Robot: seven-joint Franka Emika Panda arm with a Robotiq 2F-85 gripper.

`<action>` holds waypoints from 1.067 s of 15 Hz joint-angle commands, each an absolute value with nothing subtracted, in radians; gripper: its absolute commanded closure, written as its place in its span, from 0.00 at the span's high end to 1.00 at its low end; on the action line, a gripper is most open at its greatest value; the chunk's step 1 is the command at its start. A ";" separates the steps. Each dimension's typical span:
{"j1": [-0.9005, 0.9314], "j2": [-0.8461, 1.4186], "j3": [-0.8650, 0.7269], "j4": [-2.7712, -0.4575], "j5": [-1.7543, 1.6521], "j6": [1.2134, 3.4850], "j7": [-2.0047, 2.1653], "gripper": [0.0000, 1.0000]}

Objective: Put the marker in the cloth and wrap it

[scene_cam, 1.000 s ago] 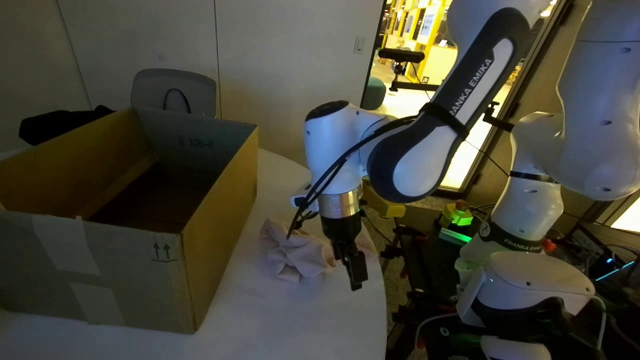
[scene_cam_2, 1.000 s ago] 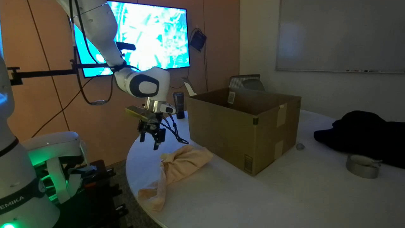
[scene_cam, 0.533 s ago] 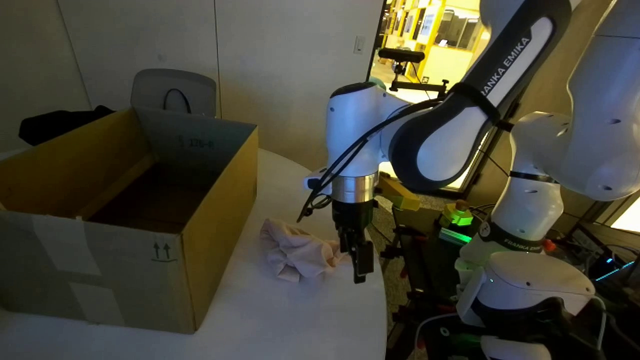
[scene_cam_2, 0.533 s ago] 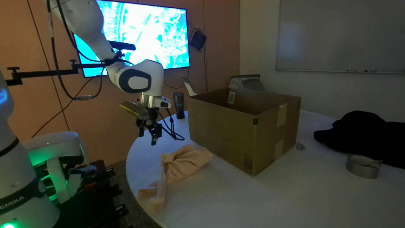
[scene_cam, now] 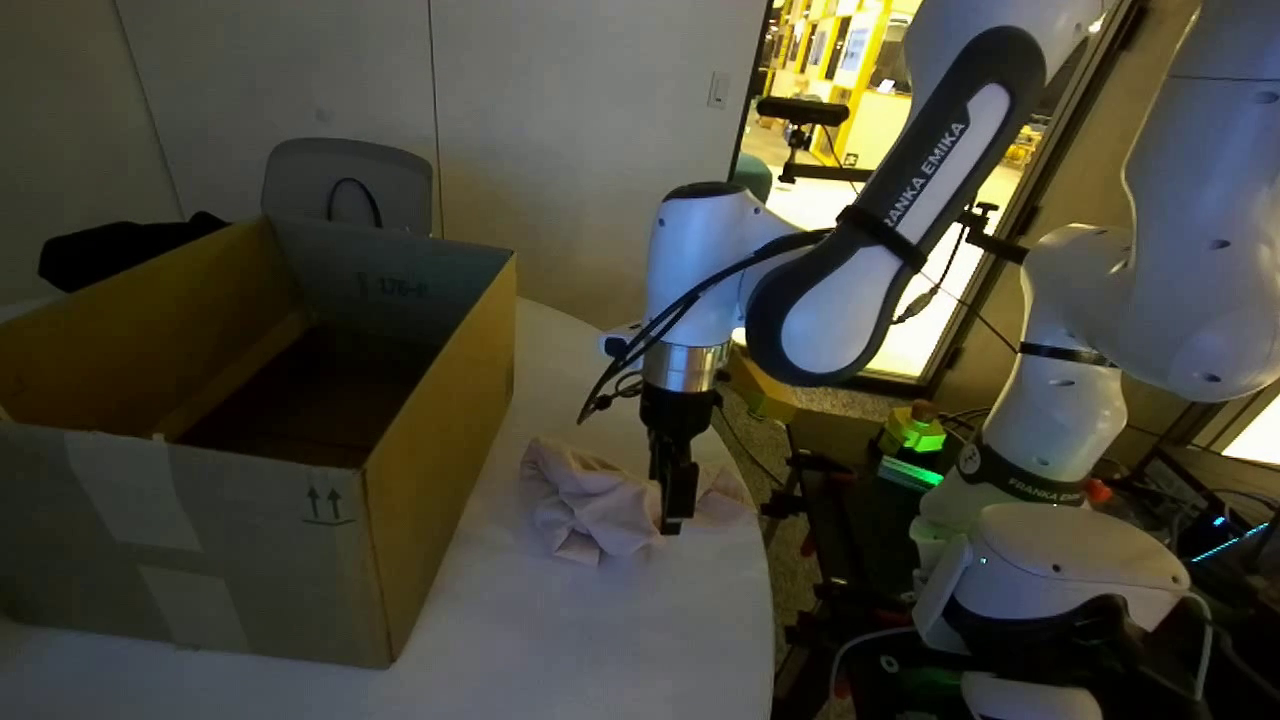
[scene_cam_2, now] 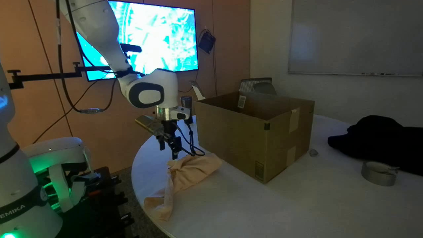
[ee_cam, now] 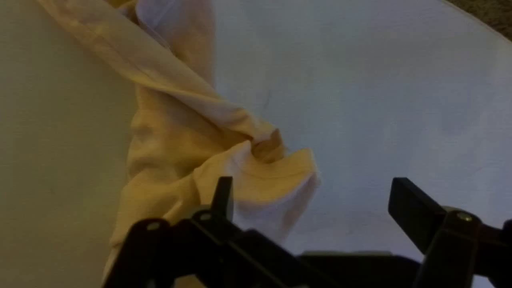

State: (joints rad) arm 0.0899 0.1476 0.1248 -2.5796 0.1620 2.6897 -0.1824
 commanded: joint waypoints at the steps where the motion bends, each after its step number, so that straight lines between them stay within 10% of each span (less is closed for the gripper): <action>1: 0.082 0.233 0.086 -2.548 0.062 2.788 -0.130 1.00; 16: 0.070 0.598 0.026 -2.330 -0.031 2.818 -0.108 1.00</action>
